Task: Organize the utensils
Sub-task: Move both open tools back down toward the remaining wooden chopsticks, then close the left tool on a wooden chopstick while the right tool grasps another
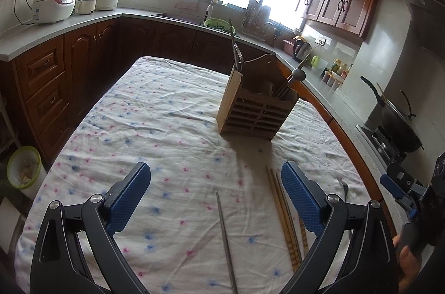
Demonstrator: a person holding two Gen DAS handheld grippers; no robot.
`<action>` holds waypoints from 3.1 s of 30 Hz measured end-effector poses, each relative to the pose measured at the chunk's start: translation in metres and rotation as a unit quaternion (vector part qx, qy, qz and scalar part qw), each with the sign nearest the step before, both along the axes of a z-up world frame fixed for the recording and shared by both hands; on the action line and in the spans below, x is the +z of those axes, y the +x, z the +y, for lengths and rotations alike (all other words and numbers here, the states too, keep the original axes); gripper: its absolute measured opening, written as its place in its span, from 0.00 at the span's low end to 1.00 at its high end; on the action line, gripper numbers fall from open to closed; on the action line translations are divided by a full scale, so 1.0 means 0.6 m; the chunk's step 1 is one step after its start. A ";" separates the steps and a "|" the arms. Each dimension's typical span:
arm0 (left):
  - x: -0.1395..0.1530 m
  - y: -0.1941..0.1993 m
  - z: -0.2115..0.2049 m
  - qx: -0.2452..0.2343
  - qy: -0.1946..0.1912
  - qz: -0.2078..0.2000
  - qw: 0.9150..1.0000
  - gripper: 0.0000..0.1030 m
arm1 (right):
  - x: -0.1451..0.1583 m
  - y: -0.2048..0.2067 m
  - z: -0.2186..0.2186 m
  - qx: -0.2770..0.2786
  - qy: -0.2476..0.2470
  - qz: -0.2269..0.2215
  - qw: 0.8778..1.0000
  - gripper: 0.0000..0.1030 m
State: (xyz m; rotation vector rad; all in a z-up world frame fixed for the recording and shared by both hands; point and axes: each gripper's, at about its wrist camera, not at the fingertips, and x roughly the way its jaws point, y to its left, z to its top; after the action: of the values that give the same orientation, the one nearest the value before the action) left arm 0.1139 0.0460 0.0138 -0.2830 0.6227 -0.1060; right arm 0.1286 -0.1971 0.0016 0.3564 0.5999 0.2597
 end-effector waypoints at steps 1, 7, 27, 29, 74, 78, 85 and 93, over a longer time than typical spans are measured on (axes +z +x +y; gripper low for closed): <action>-0.004 -0.003 -0.001 0.000 0.002 0.004 1.000 0.94 | -0.005 -0.005 0.000 0.000 0.000 0.003 1.000 0.97; -0.027 -0.019 -0.003 -0.002 0.011 0.022 1.000 0.94 | -0.024 -0.027 -0.003 -0.002 -0.007 0.013 1.000 0.97; -0.071 -0.003 -0.034 -0.017 0.042 0.065 0.997 0.94 | -0.058 -0.026 -0.016 -0.010 -0.014 0.032 0.999 0.96; -0.076 0.002 -0.037 -0.019 0.048 0.069 0.996 0.94 | -0.063 -0.021 -0.015 -0.008 -0.015 0.036 0.999 0.96; -0.169 0.250 -0.212 -0.160 0.097 0.204 0.961 0.40 | -0.204 0.256 0.002 0.041 -0.058 0.183 0.980 0.23; -0.169 0.261 -0.222 -0.156 0.107 0.206 0.960 0.40 | -0.216 0.279 0.027 0.060 -0.091 0.196 0.975 0.20; -0.175 0.264 -0.249 -0.156 0.167 0.174 0.958 0.11 | -0.225 0.286 0.066 0.072 -0.176 0.186 0.964 0.10; -0.141 0.251 -0.215 -0.167 0.108 0.161 0.967 0.00 | -0.192 0.265 0.036 0.075 -0.086 0.179 0.977 0.04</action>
State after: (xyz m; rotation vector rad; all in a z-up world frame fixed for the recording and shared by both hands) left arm 0.2648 -0.0827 -0.0707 0.0199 0.9960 -0.3178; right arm 0.2877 -0.1754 -0.1135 0.1910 0.9999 0.2881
